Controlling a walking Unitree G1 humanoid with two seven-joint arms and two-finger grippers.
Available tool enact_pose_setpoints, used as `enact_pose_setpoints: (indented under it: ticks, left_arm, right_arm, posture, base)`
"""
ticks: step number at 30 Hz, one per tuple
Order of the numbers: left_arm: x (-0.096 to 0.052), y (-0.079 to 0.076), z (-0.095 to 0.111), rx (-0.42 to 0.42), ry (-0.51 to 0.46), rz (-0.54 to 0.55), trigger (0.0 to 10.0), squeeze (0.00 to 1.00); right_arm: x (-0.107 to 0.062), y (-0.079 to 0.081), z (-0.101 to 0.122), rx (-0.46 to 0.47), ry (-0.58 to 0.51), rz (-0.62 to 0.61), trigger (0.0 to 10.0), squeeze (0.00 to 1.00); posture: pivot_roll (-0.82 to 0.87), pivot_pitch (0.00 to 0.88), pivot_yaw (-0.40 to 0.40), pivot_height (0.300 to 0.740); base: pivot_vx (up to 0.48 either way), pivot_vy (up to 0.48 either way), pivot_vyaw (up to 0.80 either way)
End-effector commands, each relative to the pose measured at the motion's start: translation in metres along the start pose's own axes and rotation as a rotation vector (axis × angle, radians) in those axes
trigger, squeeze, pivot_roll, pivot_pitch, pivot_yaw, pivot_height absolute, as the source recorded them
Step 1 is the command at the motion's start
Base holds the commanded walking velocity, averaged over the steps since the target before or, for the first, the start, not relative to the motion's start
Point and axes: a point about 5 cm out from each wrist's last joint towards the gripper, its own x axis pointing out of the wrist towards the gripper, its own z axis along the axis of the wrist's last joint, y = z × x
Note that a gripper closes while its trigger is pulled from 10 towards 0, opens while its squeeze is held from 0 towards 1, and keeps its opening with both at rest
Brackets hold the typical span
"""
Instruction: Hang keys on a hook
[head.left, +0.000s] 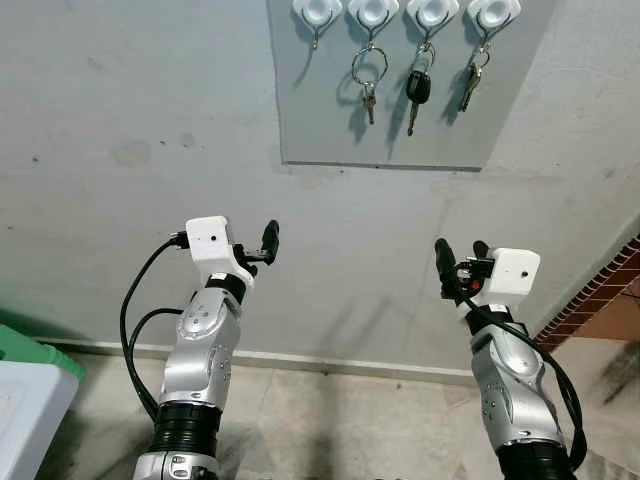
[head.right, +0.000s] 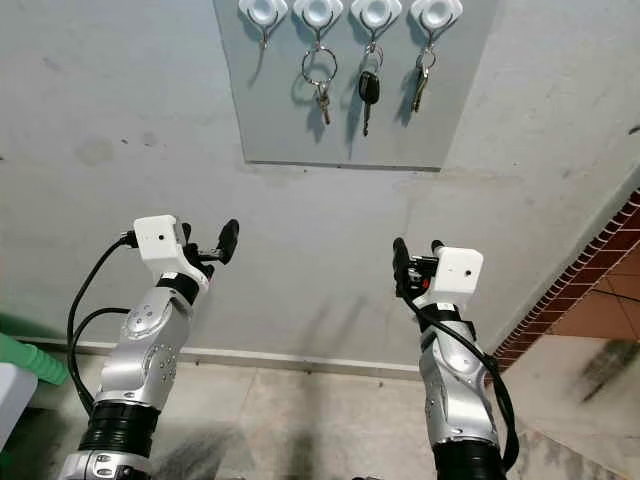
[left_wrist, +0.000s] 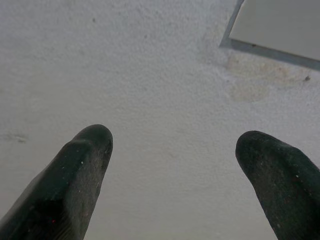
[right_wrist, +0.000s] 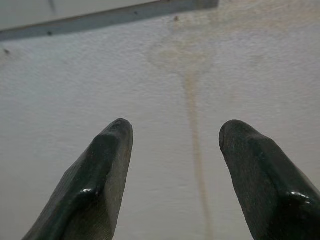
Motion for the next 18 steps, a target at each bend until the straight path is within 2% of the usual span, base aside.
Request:
enact_pose_setpoints:
  ticks: [1,9,14,18]
  left_arm:
    - [-0.001,0.003,0.0,-0.002,0.013,-0.01,10.0,0.0]
    - [0.003,0.002,0.003,0.009,0.022,-0.072,10.0,0.0]
    - [0.005,-0.008,0.004,0.061,0.04,-0.162,10.0,0.0]
    - [0.004,-0.011,0.007,0.03,0.041,-0.199,10.0,0.0]
  right_arm:
    - [0.0,0.002,0.002,0.012,0.005,0.01,10.0,0.0]
    - [0.001,0.004,-0.001,0.071,0.025,-0.002,10.0,0.0]
    - [-0.001,0.008,-0.005,0.067,0.041,0.005,10.0,0.0]
    - [-0.004,0.013,-0.007,0.068,0.037,0.015,10.0,0.0]
  posture:
    - [-0.02,0.024,0.071,0.74]
    - [-0.01,0.036,0.09,0.74]
    - [-0.01,0.046,0.1,0.74]
    - [-0.01,0.065,0.142,0.74]
  base:
    - [0.0,0.0,0.0]
    - [0.0,0.0,0.0]
    - [0.0,0.0,0.0]
    - [0.0,0.0,0.0]
